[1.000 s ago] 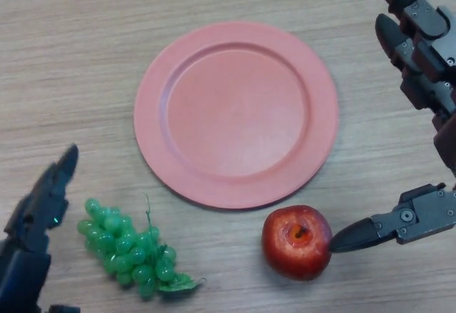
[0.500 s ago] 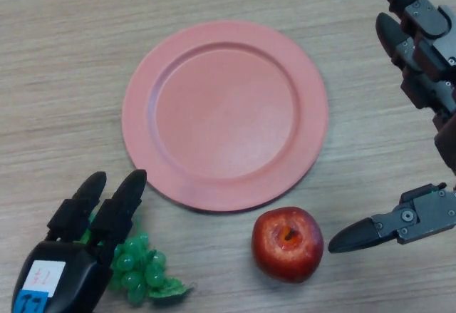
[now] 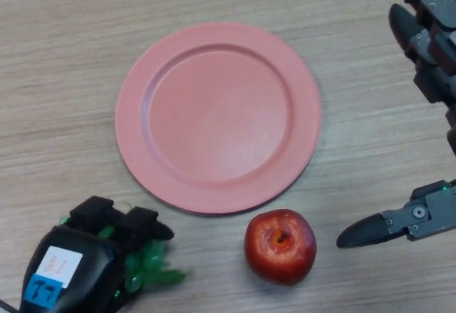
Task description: Pick up the green grapes and place it on the plate
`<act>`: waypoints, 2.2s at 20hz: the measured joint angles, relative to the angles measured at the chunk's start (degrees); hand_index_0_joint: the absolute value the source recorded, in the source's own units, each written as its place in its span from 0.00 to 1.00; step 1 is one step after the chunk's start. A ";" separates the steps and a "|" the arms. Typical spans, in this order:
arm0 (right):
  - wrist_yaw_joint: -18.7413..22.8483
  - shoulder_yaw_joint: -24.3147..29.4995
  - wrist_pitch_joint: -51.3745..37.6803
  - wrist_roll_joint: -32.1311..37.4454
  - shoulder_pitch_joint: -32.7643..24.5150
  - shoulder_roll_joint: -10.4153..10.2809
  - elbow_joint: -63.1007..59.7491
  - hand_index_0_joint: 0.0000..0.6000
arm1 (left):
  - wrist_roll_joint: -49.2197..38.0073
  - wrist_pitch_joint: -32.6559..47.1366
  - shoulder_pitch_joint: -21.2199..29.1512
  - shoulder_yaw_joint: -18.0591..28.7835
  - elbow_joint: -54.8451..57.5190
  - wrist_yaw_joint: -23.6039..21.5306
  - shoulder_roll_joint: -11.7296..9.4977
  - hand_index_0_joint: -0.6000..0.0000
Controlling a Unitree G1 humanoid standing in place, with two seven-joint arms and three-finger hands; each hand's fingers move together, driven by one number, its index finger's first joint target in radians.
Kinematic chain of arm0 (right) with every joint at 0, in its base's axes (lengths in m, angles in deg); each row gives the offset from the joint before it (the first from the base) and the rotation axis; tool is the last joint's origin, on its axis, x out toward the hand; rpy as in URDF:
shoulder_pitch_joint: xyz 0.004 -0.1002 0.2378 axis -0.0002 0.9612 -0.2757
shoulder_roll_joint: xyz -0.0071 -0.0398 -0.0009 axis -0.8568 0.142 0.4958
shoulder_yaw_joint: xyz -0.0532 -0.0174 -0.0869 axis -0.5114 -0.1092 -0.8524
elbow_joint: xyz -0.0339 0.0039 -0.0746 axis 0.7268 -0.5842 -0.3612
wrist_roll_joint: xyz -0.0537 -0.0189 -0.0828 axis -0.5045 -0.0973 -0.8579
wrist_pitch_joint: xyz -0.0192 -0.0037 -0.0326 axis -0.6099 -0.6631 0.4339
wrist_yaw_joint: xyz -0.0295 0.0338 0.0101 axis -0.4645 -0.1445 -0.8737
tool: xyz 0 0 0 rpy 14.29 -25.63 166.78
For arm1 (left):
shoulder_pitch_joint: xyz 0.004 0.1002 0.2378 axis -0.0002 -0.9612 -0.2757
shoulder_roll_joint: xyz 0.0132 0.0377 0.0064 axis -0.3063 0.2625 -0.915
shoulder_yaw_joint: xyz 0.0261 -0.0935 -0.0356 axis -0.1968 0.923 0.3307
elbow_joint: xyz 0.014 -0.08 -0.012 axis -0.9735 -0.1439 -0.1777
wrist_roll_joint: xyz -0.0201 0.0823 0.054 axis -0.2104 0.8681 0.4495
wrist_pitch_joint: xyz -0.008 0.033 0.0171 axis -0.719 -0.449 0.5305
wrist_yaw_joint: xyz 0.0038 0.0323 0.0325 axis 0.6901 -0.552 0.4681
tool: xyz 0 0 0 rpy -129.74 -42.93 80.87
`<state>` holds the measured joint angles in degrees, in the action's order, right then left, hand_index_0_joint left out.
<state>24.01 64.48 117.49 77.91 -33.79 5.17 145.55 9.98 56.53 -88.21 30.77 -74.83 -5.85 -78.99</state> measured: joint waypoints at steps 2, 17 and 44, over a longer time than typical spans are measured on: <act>0.00 0.01 0.17 0.00 -0.12 0.02 0.05 0.00 | -1.58 2.29 -0.26 2.44 1.89 6.18 -0.27 0.00; -0.01 -2.23 1.74 -0.02 -1.08 0.03 0.33 0.00 | -19.33 -21.42 29.45 2.23 27.00 26.32 -3.63 0.00; 0.51 -4.60 7.35 -1.00 -5.88 -0.05 0.11 0.00 | -87.99 -60.96 18.64 16.80 38.88 13.13 -2.14 1.00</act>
<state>24.52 59.88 124.85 76.91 -39.66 5.12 145.67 -78.01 -4.43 -69.57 47.57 -35.94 7.29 -81.13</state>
